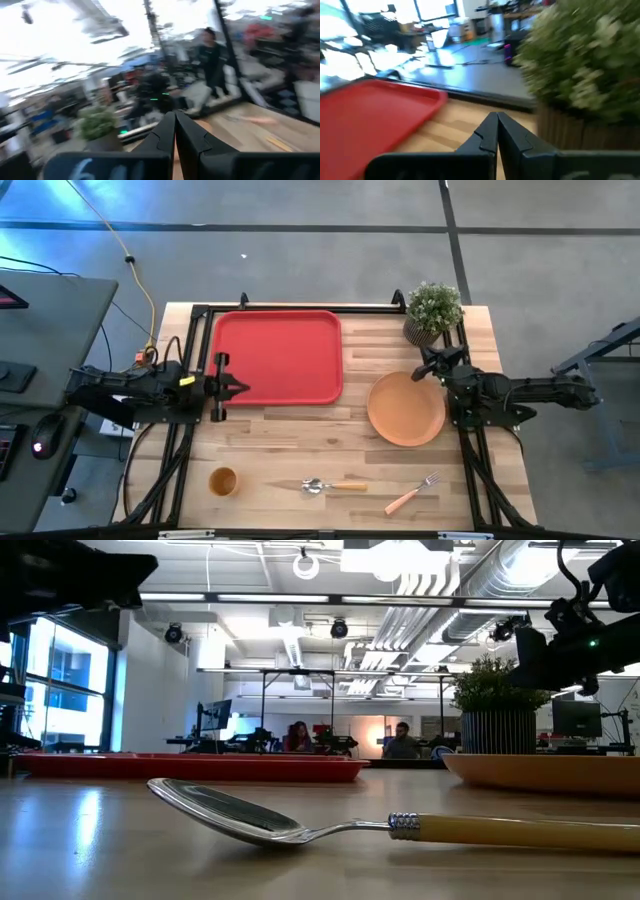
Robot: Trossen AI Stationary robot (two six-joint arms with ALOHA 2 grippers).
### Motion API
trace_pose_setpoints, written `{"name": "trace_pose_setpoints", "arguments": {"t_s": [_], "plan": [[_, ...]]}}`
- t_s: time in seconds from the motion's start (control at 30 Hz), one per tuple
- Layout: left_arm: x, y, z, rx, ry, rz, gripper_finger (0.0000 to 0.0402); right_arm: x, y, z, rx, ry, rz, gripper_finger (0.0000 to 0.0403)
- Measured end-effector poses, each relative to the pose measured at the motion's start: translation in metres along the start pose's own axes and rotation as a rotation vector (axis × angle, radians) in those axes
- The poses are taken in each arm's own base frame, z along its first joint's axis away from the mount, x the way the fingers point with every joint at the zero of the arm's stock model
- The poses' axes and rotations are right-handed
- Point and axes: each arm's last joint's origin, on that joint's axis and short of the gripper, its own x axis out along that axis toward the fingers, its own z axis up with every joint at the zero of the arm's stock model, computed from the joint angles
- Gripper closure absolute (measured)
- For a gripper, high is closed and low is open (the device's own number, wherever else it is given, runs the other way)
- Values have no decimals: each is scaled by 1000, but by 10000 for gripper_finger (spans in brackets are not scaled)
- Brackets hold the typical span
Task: Pick and place plate/cup/fork/spoon on tray
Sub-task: Put the brown plate on the red tray
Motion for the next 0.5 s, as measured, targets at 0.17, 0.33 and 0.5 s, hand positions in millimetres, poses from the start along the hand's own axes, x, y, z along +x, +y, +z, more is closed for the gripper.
{"name": "trace_pose_setpoints", "arguments": {"t_s": [0.17,0.33,0.5], "plan": [[6,5,-2,-67,15,84,398,0,4,0,162,49,137,402],[15,2,-11,-123,76,48,398,-1,5,2,216,87,158,402],[22,0,-18,-200,109,42,398,-5,3,13,213,156,110,402]]}}
